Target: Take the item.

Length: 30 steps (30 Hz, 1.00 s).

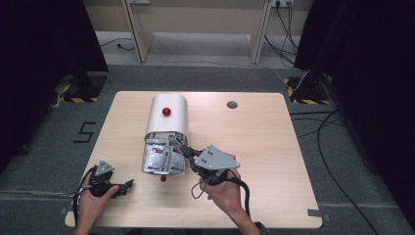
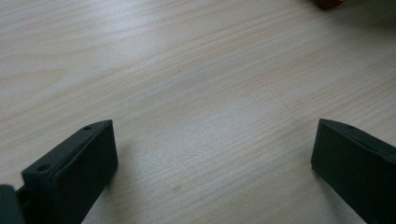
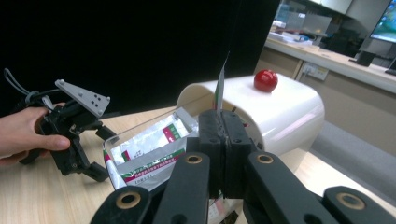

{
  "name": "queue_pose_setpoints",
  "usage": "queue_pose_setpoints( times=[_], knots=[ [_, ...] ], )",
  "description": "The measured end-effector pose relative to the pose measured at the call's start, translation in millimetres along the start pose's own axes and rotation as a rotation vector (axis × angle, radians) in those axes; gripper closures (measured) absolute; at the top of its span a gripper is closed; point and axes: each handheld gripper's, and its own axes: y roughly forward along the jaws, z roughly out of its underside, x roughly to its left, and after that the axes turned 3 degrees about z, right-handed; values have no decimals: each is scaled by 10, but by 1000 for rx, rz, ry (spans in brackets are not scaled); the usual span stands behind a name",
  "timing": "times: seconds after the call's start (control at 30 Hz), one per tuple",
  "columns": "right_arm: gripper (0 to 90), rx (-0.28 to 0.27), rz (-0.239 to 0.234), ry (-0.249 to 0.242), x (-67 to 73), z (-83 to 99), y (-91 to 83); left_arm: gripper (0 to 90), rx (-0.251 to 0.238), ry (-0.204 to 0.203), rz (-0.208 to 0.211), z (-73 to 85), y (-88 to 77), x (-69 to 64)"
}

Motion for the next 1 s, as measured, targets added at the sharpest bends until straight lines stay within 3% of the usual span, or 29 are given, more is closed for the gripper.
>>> queue_pose_setpoints(
  times=[0.27, 0.6, 1.0],
  knots=[
    [897, -22, 17, -4, -78, -44, -115, 0, 0, 0, 0, 0, 0, 0],
    [898, -21, 63, 11, -253, 46, -267, 0, 0, 0, 0, 0, 0, 0],
    [898, 24, 154, 87, -579, 425, -444, 0, 3, 3, 0, 0, -2, 2]
  ],
)
